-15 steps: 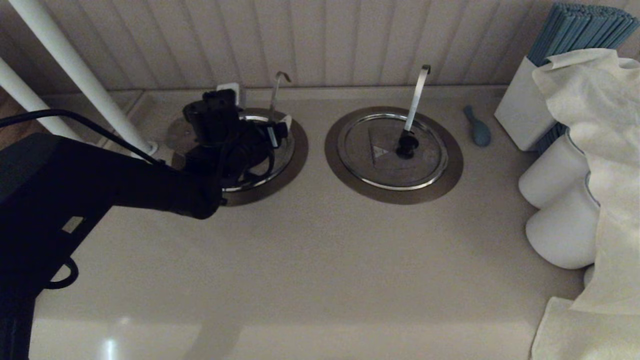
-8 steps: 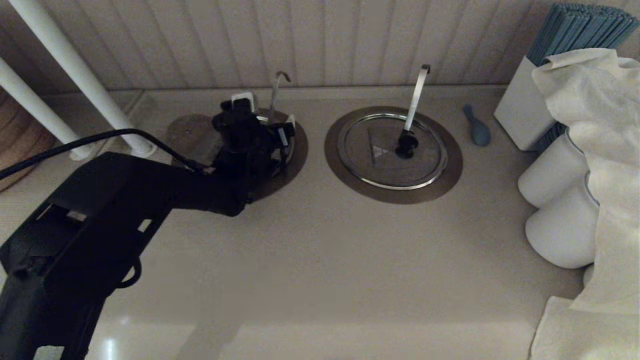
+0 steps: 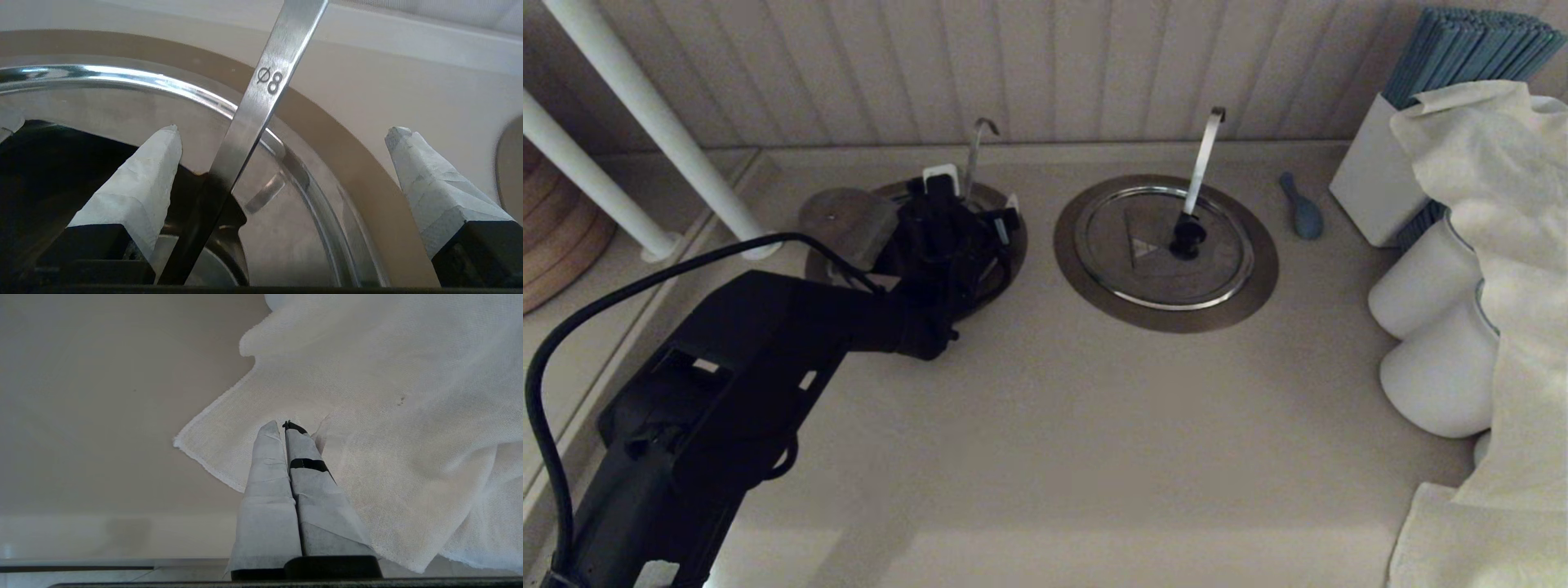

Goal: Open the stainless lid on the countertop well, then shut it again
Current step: Stir with a spoon

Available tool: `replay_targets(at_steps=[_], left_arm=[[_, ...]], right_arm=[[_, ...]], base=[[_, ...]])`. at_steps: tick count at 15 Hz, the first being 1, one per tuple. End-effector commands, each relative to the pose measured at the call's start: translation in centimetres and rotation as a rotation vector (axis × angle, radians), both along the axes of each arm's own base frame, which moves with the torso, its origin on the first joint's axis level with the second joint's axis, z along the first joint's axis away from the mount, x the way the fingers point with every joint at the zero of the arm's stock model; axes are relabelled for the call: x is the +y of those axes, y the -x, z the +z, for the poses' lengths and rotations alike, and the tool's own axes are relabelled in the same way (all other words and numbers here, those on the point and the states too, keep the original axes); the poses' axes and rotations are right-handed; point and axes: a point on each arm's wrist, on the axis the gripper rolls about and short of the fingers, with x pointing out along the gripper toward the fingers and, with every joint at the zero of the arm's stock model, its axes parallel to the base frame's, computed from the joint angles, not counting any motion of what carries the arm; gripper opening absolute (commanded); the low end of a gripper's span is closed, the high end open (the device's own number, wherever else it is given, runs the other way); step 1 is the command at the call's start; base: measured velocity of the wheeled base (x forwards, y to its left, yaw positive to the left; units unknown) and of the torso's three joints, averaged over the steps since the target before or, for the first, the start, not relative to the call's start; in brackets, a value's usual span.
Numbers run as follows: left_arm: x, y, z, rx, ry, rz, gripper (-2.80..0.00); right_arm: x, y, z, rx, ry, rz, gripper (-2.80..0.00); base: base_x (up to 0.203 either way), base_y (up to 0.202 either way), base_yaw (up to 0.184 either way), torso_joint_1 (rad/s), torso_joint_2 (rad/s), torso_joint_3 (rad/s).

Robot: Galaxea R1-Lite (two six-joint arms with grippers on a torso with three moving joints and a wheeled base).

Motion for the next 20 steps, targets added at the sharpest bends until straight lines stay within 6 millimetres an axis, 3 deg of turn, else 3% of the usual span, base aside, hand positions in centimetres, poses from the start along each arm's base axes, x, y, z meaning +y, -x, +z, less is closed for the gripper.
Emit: replay_targets(at_steps=[1, 3, 4, 13, 15, 20], left_arm=[[-0.1, -0.3, -0.6, 0.004, -0.001, -0.001, 0.0], [-0.2, -0.4, -0.8, 0.01, -0.004, 0.0, 0.0], [-0.2, -0.4, -1.0, 0.015, -0.006, 0.001, -2.8], [0.5, 0.2, 1.4, -0.033, 0.021, 0.026, -2.8], [1.0, 0.7, 3.0, -0.057, 0.037, 0.048, -2.8], [2.1, 2.4, 4.7, -0.049, 0.034, 0.053, -2.8]], right_arm=[[0.0, 0.0, 0.0, 0.001, 0.0, 0.0, -2.8], [0.0, 0.0, 0.0, 0.001, 0.0, 0.0, -2.8], [0.0, 0.0, 0.0, 0.001, 0.0, 0.0, -2.8], [0.0, 0.0, 0.0, 0.0, 0.0, 0.0, -2.8], [0.0, 0.0, 0.0, 0.0, 0.0, 0.0, -2.8], [0.0, 0.0, 0.0, -0.001, 0.0, 0.0, -2.8]], base=[[0.0, 0.0, 0.0, 0.0, 0.0, 0.0], [0.0, 0.0, 0.0, 0.0, 0.0, 0.0], [0.0, 0.0, 0.0, 0.0, 0.0, 0.0], [0.0, 0.0, 0.0, 0.0, 0.0, 0.0], [0.0, 0.0, 0.0, 0.0, 0.0, 0.0], [0.0, 0.0, 0.0, 0.0, 0.0, 0.0]])
